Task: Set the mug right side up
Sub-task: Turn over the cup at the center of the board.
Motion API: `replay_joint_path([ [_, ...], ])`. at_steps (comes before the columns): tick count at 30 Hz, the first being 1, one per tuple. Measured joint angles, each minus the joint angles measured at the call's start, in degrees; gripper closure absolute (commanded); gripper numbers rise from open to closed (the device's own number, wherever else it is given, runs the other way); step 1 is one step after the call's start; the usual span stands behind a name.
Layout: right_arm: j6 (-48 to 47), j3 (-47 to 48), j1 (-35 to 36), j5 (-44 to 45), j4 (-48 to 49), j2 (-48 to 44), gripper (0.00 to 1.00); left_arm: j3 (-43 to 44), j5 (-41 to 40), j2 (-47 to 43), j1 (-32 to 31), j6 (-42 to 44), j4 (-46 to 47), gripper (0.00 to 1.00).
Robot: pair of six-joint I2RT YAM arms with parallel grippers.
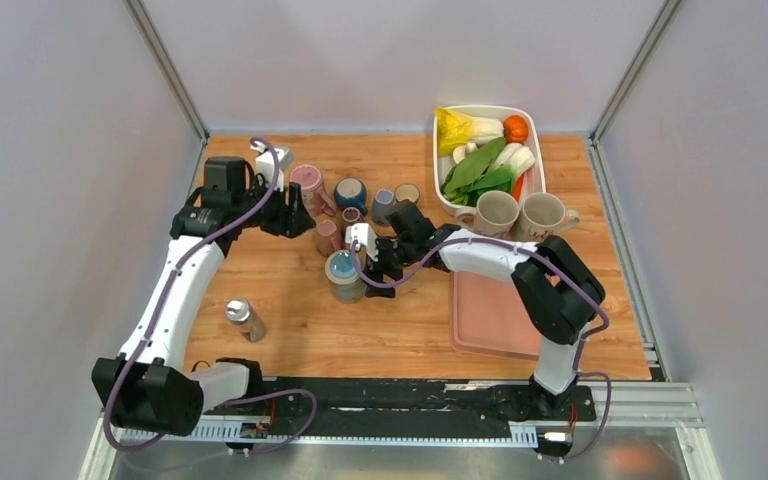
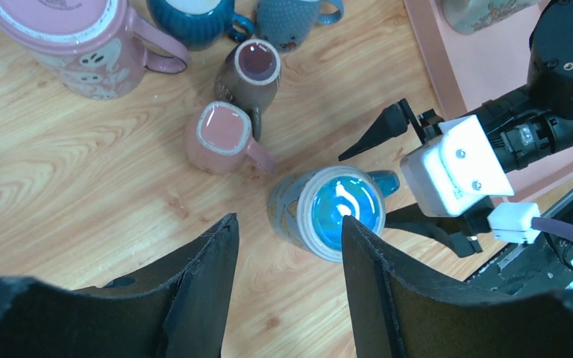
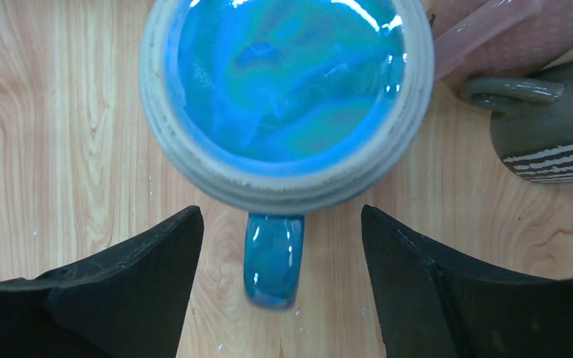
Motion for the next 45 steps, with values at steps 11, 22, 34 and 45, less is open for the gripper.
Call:
replay_joint_path([
  [11,1.8,-0.2,1.3,3.9,4.3,3.5,0.47,-4.5,0.1,-2.9,3.2,-1.1,0.7,0.42],
  [22,0.3,-1.2,1.2,4.9,5.2,4.7,1.00,-13.9,0.3,-12.2,3.2,2.7,10.4,0.40],
  [34,-9.1,11.1,-7.6,-3.0,-27.7,3.8,1.00,-24.5,4.3,-24.0,-0.5,23.3,19.8,0.34],
  [45,1.6,30.4,-18.1,-15.8,-42.7,4.8,1.00,-30.9,-1.5,-25.1,-13.4,41.4,36.3,0.22],
])
